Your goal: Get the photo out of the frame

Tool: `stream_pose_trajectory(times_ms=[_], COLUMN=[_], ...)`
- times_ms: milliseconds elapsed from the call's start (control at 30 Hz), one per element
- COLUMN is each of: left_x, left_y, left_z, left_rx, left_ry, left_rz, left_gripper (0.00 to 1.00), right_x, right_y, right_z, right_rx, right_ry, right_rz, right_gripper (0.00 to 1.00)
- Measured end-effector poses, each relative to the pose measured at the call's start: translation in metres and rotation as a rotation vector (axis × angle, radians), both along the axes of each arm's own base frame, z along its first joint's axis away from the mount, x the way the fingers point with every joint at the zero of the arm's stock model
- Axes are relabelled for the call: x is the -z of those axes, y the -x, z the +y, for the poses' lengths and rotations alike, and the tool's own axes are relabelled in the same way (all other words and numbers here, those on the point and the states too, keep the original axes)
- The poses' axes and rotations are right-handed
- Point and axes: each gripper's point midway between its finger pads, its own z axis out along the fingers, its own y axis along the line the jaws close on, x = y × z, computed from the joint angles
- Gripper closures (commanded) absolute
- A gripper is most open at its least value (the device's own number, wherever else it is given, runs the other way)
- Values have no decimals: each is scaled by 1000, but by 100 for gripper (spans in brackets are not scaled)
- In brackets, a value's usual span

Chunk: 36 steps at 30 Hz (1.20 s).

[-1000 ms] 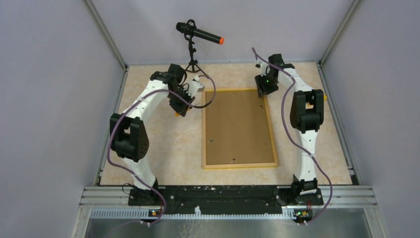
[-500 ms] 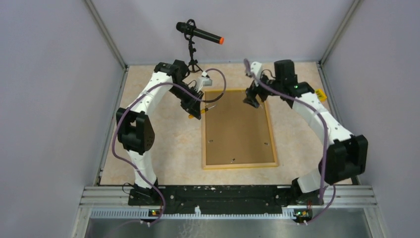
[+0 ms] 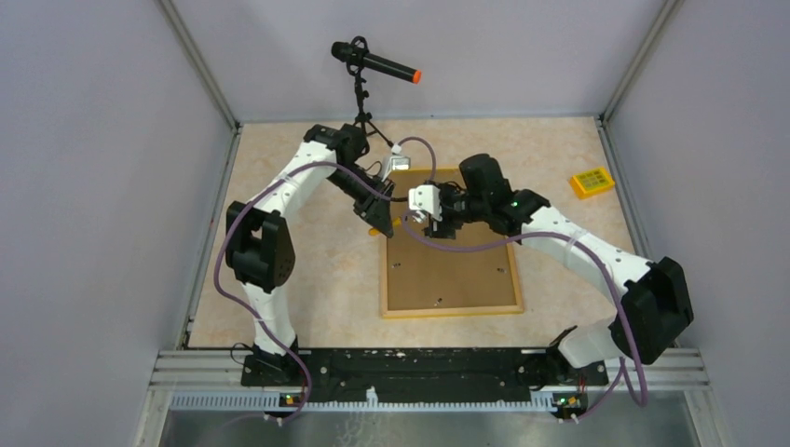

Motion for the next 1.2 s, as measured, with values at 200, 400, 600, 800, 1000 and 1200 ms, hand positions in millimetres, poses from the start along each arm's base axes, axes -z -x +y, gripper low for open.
stream_pose_trajectory(times_ms=[200,400,600,800,1000,1200], left_x=[-4,-6,-10,-31,-54,-79], left_y=[6,10,-12,-67,-63,-64], left_z=[-8,-8,2,55,50,29], left_rx=[9,5,-97,-405,-535,-541], left_ry=[19,20,70,197,333,406], left_rz=[24,52,53,36,64,35], left_gripper=[98,72,29,9,11,19], right_x=[12,12,19,4,-15,-16], right_y=[4,2,-2,-30,-45,-39], right_z=[22,34,29,21,29,34], right_rx=[-72,-110,-35,184,297,313], right_ry=[34,56,61,-48,-167,-206], right_rz=[-62,-145,-96,19,119,188], right_gripper=[64,100,100,100,100,100])
